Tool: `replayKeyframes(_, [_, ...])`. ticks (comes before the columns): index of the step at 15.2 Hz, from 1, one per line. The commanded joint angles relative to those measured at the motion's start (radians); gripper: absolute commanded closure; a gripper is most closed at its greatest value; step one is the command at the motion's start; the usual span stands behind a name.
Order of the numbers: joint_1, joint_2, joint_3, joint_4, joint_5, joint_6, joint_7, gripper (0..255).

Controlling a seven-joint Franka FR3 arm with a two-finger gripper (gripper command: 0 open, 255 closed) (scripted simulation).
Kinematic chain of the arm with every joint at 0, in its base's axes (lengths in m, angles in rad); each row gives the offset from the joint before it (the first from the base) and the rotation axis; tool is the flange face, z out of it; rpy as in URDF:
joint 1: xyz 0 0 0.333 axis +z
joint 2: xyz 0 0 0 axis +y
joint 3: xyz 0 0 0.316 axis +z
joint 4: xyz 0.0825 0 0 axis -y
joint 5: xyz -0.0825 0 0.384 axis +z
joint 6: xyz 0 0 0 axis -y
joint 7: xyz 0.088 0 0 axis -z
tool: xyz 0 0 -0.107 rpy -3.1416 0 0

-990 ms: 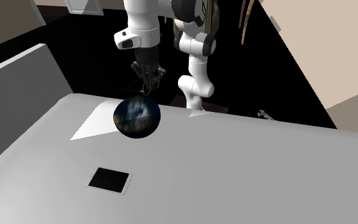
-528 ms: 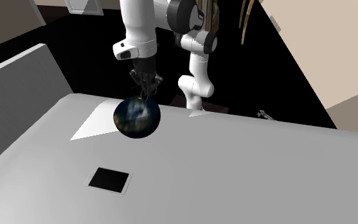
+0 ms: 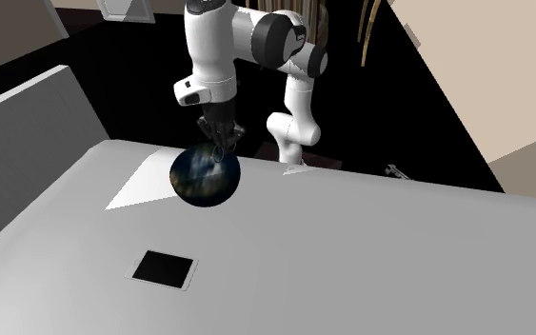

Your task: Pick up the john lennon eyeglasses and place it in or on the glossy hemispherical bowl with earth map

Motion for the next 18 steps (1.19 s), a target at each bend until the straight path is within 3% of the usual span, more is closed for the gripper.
replayKeyframes(1, [0.0,-0.002,0.0,-0.005,0.0,0.004,0.0,255])
replayKeyframes(6, [0.0,-0.001,0.0,-0.004,0.0,0.003,0.0,255])
replayKeyframes(7, [0.0,-0.001,0.0,-0.004,0.0,0.003,0.0,0])
replayKeyframes(12, [0.0,-0.001,0.0,-0.004,0.0,0.003,0.0,0])
replayKeyframes(16, [0.004,0.103,0.007,0.263,-0.007,-0.16,0.001,0])
replayKeyframes(18, [0.004,0.103,0.007,0.263,-0.007,-0.16,0.001,0])
